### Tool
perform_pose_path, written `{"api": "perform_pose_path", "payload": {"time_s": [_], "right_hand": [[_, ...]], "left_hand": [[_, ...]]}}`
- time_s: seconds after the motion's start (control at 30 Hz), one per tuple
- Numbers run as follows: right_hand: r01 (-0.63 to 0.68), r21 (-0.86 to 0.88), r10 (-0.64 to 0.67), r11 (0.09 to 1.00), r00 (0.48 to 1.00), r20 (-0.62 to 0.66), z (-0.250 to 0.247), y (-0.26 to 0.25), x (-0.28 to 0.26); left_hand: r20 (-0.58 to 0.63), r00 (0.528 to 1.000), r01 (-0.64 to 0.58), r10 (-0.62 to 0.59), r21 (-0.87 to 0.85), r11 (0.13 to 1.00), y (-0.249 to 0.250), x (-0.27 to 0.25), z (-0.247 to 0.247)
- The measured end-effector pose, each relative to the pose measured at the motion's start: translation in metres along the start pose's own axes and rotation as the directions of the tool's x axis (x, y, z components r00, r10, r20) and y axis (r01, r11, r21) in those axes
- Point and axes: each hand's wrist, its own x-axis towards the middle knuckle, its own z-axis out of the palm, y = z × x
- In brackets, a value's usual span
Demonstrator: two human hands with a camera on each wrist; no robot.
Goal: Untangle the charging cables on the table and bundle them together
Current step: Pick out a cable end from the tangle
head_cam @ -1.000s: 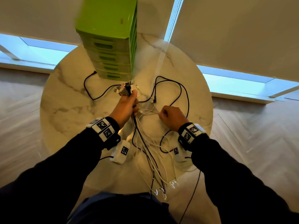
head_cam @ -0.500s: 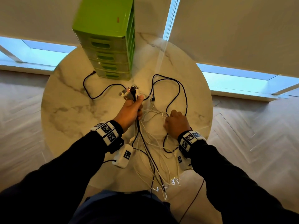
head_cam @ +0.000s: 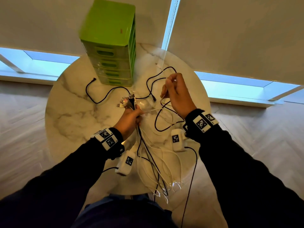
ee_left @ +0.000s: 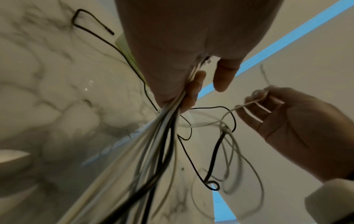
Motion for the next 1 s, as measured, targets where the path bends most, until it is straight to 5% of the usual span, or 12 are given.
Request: {"api": "perform_pose_path", "payload": {"time_s": [0.13,0.37,0.63,0.87,1.0], "right_hand": [[0.101,-0.117,-0.079,0.988,0.981,0.179,0.03,-0.018,-0.03],[-0.023,-0.149,0.054,0.989,0.978,0.203,0.074,-0.012,-0.071],[0.043,-0.277,0.028,0.96,0.969,0.247,0.083,-0.003,-0.081],[0.114,-0.525,0.158,0.844,0.881,0.445,0.06,0.056,-0.089],[0.037,-0.576,0.302,0.817,0.822,0.482,0.038,0.073,-0.092]], "left_hand": [[0.072,0.997,0.013,0.004,-0.224,0.974,0.013,-0.013,0.001],[0.155,0.983,-0.093,0.102,-0.068,0.993,0.014,-0.029,-0.004],[-0.023,0.979,-0.19,0.202,0.245,0.951,0.011,-0.035,-0.013],[-0.124,0.961,-0.237,0.246,0.078,0.968,0.039,-0.026,-0.024],[-0.143,0.945,-0.306,0.293,-0.08,0.949,0.061,-0.029,-0.041]]}}
